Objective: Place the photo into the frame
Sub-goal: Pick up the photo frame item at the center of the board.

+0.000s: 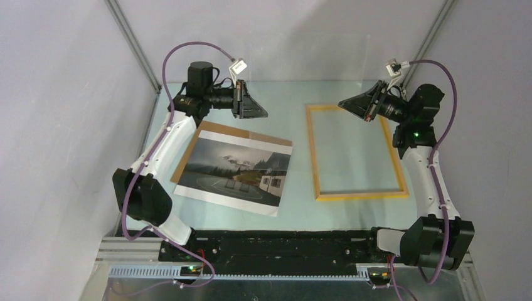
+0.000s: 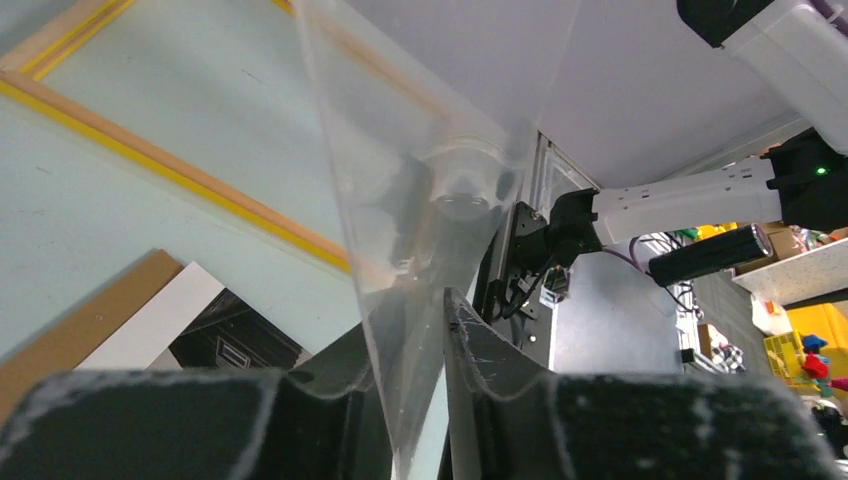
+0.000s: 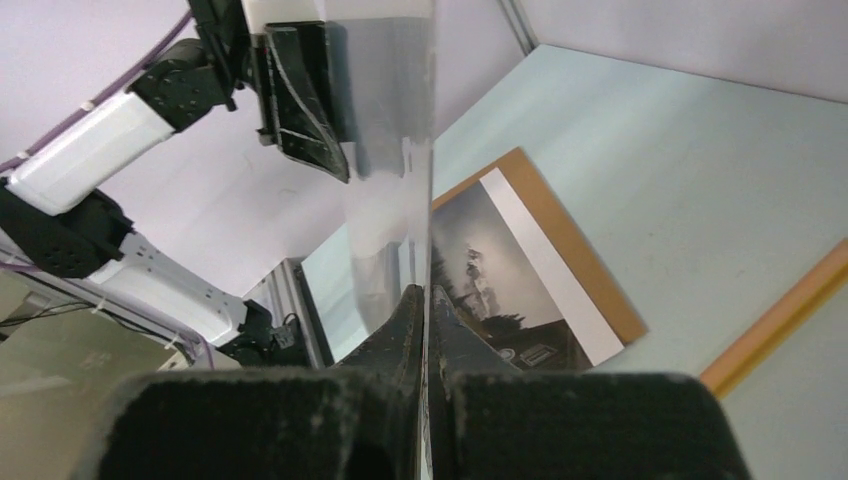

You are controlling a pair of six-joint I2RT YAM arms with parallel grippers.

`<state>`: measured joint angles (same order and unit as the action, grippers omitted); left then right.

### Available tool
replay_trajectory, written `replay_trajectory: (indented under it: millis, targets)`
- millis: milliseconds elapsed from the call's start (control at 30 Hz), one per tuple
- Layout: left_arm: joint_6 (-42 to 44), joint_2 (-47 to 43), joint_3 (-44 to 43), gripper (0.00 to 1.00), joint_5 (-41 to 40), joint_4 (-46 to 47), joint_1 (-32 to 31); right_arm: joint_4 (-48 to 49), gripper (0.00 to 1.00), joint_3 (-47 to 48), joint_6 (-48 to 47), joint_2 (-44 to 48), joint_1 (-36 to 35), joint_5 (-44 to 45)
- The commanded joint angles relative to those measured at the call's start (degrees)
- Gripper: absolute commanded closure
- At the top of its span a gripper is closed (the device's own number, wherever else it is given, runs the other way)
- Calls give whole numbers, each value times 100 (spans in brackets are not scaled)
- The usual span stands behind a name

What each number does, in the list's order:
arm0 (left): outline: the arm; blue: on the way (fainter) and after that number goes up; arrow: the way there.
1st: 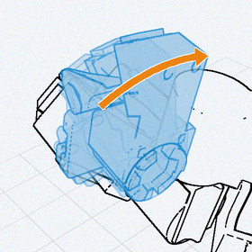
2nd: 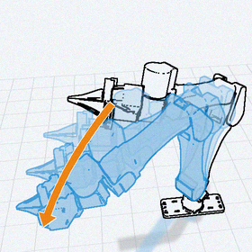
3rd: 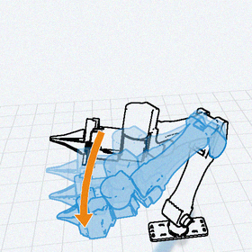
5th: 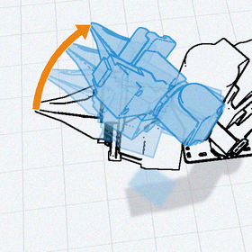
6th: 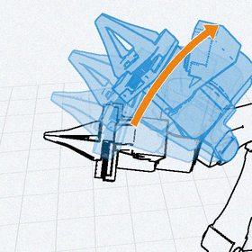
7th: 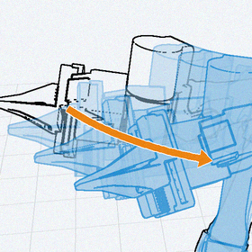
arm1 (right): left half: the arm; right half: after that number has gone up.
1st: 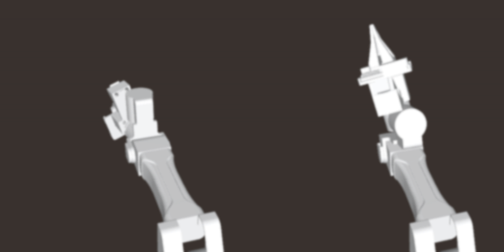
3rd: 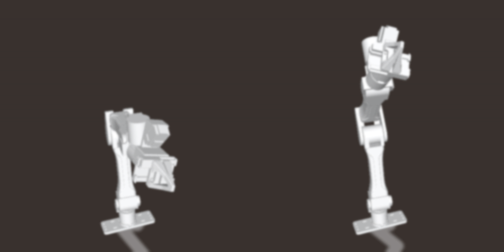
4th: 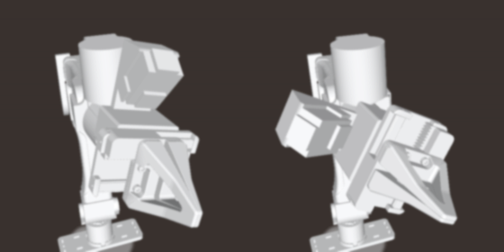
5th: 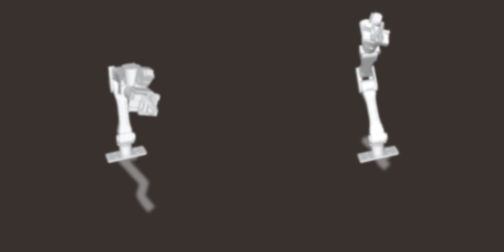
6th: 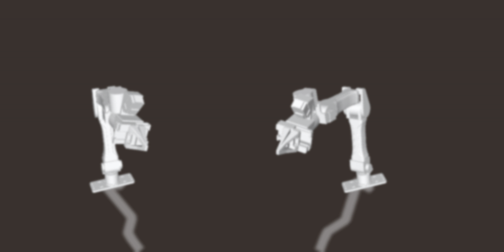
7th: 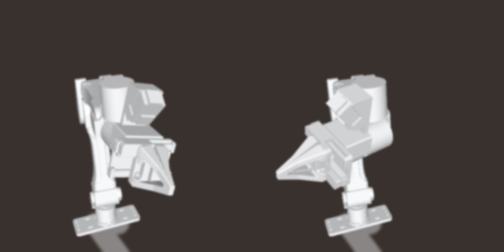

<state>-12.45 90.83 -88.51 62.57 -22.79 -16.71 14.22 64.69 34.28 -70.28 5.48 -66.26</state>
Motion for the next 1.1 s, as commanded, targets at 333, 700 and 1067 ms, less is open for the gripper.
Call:
replay_trajectory:
  millis: [333,700,1067]
  targets:
    - [-331,-248,-92,100,9,217,-79,-227,100,-319,-633,245,77,448]
    - [-2604,-445,882,100,-482,2219,-185,-1332,29,-338,-1445,328,211,1082]
    - [-3099,-522,969,100,-965,2245,-184,-3241,9,-266,-2984,481,958,3038]
